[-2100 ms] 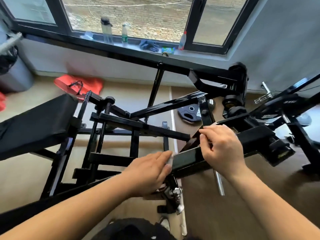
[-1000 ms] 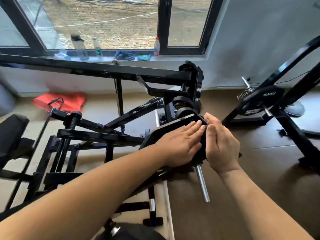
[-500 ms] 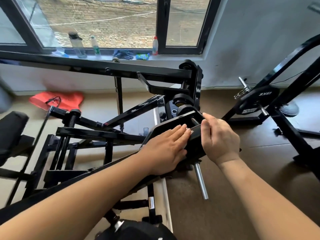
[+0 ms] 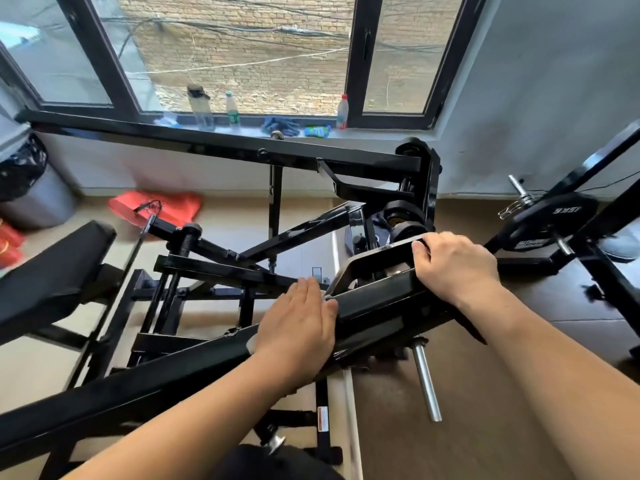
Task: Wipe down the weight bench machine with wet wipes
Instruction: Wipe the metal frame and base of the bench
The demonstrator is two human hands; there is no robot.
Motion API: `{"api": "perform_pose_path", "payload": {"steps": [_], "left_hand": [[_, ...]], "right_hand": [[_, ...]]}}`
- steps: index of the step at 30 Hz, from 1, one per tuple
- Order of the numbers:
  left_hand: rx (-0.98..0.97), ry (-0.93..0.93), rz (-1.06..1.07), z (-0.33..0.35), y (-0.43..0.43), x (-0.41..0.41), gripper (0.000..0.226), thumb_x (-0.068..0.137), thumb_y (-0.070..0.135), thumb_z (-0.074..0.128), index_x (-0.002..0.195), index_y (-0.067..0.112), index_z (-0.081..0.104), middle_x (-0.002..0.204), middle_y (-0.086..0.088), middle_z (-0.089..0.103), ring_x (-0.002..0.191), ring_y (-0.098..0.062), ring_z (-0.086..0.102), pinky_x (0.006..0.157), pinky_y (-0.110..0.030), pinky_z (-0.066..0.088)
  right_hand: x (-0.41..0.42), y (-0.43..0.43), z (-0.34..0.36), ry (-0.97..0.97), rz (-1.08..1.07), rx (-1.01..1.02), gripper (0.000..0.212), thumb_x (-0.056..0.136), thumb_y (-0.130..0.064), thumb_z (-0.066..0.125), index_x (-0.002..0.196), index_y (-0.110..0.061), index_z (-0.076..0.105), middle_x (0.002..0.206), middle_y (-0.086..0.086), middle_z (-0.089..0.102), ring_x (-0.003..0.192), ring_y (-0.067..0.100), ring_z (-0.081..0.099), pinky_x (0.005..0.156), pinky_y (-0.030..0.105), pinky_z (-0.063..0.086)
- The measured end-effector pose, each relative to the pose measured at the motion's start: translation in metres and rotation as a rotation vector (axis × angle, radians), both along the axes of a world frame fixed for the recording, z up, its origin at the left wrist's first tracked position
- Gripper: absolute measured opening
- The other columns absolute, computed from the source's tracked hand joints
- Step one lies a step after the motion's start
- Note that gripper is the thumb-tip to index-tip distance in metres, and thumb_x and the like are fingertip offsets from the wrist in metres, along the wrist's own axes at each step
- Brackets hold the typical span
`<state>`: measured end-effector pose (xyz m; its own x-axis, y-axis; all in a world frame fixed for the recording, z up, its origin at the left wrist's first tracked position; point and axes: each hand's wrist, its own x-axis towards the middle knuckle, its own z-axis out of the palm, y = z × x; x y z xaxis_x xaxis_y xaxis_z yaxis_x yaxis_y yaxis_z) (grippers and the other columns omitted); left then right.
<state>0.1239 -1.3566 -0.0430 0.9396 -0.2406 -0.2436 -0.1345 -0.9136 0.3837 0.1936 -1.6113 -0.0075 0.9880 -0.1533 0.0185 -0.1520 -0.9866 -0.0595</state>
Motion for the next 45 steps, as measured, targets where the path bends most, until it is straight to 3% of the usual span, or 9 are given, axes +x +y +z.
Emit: {"api": "perform_pose_path", "payload": {"steps": [6, 10, 13, 15, 19, 25, 31, 41, 45], "left_hand": [[-0.108, 0.157, 0.156, 0.016, -0.053, 0.047, 0.036, 0.109, 0.043, 0.026, 0.125, 0.014, 0.042, 0.138, -0.013, 0.054, 0.116, -0.038, 0.058, 0.095, -0.051, 0.047], [-0.062, 0.122, 0.118, 0.013, -0.073, 0.075, 0.041, 0.107, 0.019, 0.033, 0.145, 0.003, 0.031, 0.147, -0.027, 0.043, 0.112, -0.043, 0.057, 0.09, -0.053, 0.049], [-0.366, 0.114, 0.191, 0.006, -0.079, 0.096, 0.058, 0.108, 0.029, 0.036, 0.157, 0.007, 0.015, 0.109, -0.004, 0.062, 0.097, -0.027, 0.056, 0.085, -0.04, 0.044], [-0.566, 0.149, 0.173, 0.002, -0.078, 0.1, 0.053, 0.107, 0.024, 0.041, 0.156, 0.02, 0.023, 0.087, 0.016, 0.05, 0.093, -0.013, 0.05, 0.084, -0.03, 0.039], [-0.884, 0.188, 0.151, 0.001, -0.065, 0.094, 0.064, 0.103, 0.0, 0.039, 0.154, 0.037, 0.03, 0.136, 0.028, 0.043, 0.128, 0.009, 0.044, 0.106, -0.006, 0.026], [-0.594, -0.056, 0.271, -0.014, -0.062, 0.1, 0.057, 0.098, 0.01, 0.057, 0.153, 0.019, 0.044, 0.148, 0.005, 0.049, 0.133, -0.006, 0.046, 0.104, -0.006, 0.028], [-0.345, -0.217, 0.217, -0.02, -0.065, 0.099, 0.019, 0.098, 0.032, 0.062, 0.093, 0.02, 0.076, 0.09, 0.0, 0.07, 0.088, -0.022, 0.066, 0.078, -0.035, 0.051], [-0.102, -0.212, -0.241, -0.003, -0.127, 0.125, 0.043, 0.108, 0.038, 0.032, 0.145, 0.018, 0.042, 0.119, -0.005, 0.062, 0.11, -0.029, 0.058, 0.084, -0.042, 0.047], [-0.209, -0.309, -0.079, -0.009, -0.138, 0.125, 0.026, 0.103, 0.032, 0.046, 0.121, 0.018, 0.057, 0.101, -0.008, 0.07, 0.094, -0.033, 0.064, 0.073, -0.041, 0.05]], "right_hand": [[0.0, 0.009, -0.013, -0.071, -0.013, 0.0, 0.045, 0.105, -0.044, 0.022, 0.12, -0.021, 0.059, 0.118, 0.002, 0.066, 0.112, 0.027, 0.06, 0.092, 0.045, 0.047], [-0.004, 0.007, -0.011, -0.31, -0.082, 0.096, 0.029, 0.104, -0.026, 0.044, 0.108, -0.011, 0.068, 0.105, 0.009, 0.072, 0.095, 0.035, 0.066, 0.078, 0.042, 0.049], [-0.002, 0.007, -0.009, -0.306, -0.055, 0.12, 0.026, 0.101, -0.023, 0.048, 0.11, -0.01, 0.069, 0.107, 0.01, 0.072, 0.097, 0.035, 0.066, 0.079, 0.044, 0.053], [-0.001, 0.008, -0.009, -0.299, -0.054, 0.148, 0.026, 0.101, -0.022, 0.048, 0.113, -0.011, 0.068, 0.11, 0.009, 0.072, 0.1, 0.034, 0.066, 0.081, 0.044, 0.052], [-0.002, 0.007, -0.011, -0.323, -0.017, 0.124, 0.031, 0.1, -0.023, 0.045, 0.117, -0.012, 0.068, 0.11, 0.007, 0.072, 0.098, 0.032, 0.068, 0.078, 0.042, 0.052], [-0.004, 0.009, -0.009, -0.296, -0.014, 0.154, 0.036, 0.102, -0.027, 0.044, 0.126, -0.013, 0.067, 0.119, 0.004, 0.071, 0.105, 0.028, 0.068, 0.083, 0.039, 0.053], [-0.006, 0.007, -0.007, -0.34, -0.02, 0.162, 0.032, 0.099, -0.029, 0.047, 0.113, -0.014, 0.071, 0.107, 0.004, 0.074, 0.095, 0.028, 0.07, 0.077, 0.038, 0.054], [0.01, -0.01, 0.012, -0.134, -0.306, 0.603, 0.036, 0.104, -0.035, 0.042, 0.135, -0.031, 0.059, 0.138, -0.006, 0.063, 0.127, 0.019, 0.055, 0.1, 0.036, 0.039], [0.007, -0.01, 0.012, -0.17, -0.322, 0.62, 0.035, 0.103, -0.03, 0.044, 0.134, -0.03, 0.06, 0.135, -0.006, 0.064, 0.125, 0.018, 0.056, 0.098, 0.034, 0.04]]}}
